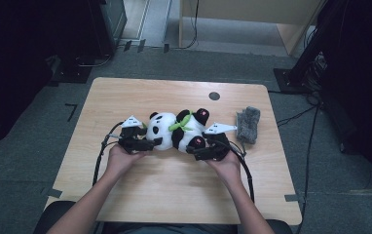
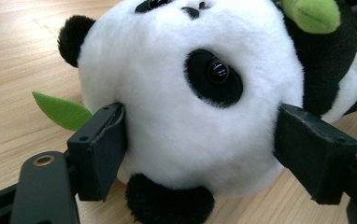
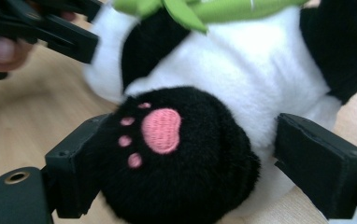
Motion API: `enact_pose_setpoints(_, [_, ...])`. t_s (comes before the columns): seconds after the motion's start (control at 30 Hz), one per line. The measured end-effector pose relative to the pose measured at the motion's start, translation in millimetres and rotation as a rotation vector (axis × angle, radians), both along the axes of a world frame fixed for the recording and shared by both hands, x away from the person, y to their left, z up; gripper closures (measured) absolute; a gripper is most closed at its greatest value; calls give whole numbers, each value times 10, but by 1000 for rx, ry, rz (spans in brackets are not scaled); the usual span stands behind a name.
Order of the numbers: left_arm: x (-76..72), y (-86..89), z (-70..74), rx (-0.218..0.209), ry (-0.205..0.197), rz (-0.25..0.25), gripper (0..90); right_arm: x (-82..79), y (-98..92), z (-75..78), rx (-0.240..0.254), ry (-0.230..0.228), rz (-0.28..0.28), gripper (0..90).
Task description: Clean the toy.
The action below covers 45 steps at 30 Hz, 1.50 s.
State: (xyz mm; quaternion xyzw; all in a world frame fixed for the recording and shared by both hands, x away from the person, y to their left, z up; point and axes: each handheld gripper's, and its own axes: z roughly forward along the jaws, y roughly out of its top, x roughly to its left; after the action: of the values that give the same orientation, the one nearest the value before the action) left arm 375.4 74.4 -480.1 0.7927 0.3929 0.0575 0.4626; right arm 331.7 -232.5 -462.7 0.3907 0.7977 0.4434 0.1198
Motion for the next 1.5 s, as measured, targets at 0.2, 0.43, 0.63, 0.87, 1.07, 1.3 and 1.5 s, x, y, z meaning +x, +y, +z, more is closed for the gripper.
enact_pose_setpoints(0.2, [13, -7, -3, -18, 13, 14, 201, -5, 125, -67, -86, -57, -23, 112])
enact_pose_setpoints(0.43, [26, -1, 18, -33, 19, 13, 209, -17, 138, -51, -149, -105, -59, 445])
enact_pose_setpoints(0.63, [30, 72, 127, -56, -12, -35, 208, 46, 51, 129, -56, -36, -93, 538])
enact_pose_setpoints(0.87, [-76, 172, 249, -54, -90, -113, 232, 33, -116, 378, -16, -22, -114, 550])
enact_pose_setpoints(1.07, [-124, 167, 196, -43, -123, -158, 238, 23, -311, 551, 70, -14, -149, 549])
enact_pose_setpoints(1.3, [-178, 83, 176, -17, -199, -182, 211, 13, -356, 661, 178, 34, -87, 549])
enact_pose_setpoints(1.5, [-169, 50, 141, -19, -244, -193, 120, 23, -340, 660, 215, 92, 2, 553])
